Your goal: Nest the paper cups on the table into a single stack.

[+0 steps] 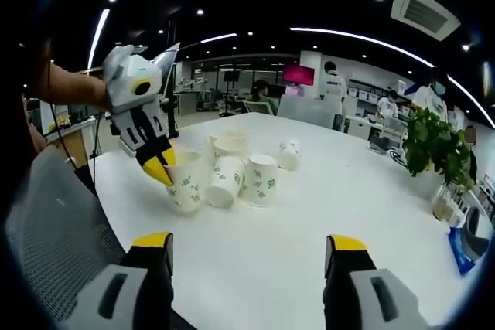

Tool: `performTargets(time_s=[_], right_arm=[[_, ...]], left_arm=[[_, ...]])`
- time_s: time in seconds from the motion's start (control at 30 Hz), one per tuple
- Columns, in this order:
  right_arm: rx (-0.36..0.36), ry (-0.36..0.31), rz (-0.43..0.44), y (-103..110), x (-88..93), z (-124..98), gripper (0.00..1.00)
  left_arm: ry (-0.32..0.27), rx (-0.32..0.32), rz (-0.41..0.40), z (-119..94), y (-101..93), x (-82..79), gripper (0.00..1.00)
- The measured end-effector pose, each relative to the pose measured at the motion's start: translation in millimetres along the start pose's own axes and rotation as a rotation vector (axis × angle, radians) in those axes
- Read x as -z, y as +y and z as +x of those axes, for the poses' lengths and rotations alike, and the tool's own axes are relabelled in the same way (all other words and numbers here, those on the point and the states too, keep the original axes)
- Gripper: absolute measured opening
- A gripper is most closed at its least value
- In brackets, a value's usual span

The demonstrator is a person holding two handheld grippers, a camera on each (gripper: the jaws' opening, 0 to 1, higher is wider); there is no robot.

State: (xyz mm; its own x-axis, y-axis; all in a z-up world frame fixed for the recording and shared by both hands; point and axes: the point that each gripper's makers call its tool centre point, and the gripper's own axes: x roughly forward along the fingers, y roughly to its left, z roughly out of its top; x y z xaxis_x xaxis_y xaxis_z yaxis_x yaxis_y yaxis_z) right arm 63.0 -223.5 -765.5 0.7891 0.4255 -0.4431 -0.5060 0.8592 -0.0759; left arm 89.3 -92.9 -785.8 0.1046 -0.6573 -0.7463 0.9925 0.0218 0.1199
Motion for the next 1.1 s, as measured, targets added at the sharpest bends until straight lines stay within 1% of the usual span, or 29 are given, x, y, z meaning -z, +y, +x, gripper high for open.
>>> performTargets(time_s=[0.27,0.53,0.73,0.97,1.1], right_arm=[[0.0,-0.002,0.0,1,-0.6,-1,0.8],[0.004,-0.002,0.002,0,-1.5,-1,0.8],[0.004,-0.001,0.002,0,-1.5,-1,0.8],[0.005,0.0,0.003,0,-0.9,-1,0.8],[0.005,0.001,0.003,0,0.0,-1,0.8]], left_arm=[[0.009,0.022,0.008,6,-12.2,-0.8,0.0],[0.007,0.025,0.008,10,-15.2,-2.5,0.0],[-0.016,0.008,0.008,7,-11.1,-6.9,0.07],[-0.036,-0.003,0.008,-3,-3.6,-9.7,0.09],[-0.07,-0.007,0.0,-13,3.8,-14.1,0.09]])
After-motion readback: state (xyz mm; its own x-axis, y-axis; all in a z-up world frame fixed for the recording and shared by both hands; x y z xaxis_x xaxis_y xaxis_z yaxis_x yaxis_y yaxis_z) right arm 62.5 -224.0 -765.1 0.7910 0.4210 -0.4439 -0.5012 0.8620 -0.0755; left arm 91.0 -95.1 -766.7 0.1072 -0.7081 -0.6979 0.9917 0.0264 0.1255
